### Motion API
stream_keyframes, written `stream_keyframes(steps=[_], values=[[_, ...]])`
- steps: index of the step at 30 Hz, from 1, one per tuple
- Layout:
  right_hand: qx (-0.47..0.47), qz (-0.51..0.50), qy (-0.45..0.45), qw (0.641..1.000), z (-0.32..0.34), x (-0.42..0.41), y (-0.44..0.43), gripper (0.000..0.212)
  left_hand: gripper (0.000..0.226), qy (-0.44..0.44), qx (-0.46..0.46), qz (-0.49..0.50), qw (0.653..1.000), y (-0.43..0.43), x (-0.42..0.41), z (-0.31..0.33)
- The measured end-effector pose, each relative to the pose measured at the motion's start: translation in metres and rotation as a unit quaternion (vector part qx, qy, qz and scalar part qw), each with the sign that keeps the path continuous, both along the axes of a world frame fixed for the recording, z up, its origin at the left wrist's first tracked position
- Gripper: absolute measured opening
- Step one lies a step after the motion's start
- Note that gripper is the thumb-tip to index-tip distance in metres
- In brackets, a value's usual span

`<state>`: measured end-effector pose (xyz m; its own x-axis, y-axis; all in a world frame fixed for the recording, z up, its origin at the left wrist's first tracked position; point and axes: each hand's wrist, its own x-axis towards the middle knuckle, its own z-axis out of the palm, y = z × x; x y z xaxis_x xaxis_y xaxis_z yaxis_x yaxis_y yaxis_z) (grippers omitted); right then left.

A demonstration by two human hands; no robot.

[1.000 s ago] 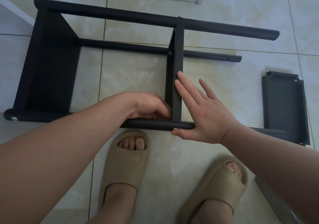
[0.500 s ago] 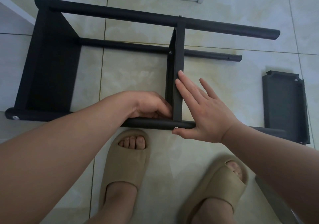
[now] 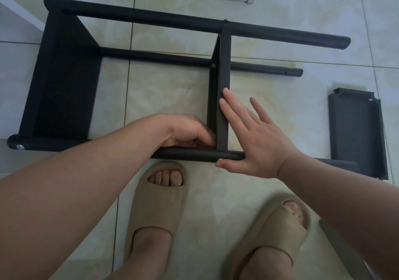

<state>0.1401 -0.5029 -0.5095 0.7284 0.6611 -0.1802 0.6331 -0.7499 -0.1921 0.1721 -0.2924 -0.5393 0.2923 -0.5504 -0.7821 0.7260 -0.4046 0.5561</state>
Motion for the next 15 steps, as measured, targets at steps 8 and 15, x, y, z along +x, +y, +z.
stream_keyframes(steps=[8, 15], values=[[-0.009, 0.004, -0.026, 1.000, -0.0005, -0.0008, 0.0003, 0.113, 0.012, -0.044, 0.015, -0.008, 0.999, -0.0033, -0.0006, 0.0004], [-0.008, 0.020, -0.041, 0.999, -0.0001, 0.0005, 0.0001, 0.109, 0.014, -0.029, 0.008, -0.012, 0.999, -0.0008, 0.0005, -0.0001]])
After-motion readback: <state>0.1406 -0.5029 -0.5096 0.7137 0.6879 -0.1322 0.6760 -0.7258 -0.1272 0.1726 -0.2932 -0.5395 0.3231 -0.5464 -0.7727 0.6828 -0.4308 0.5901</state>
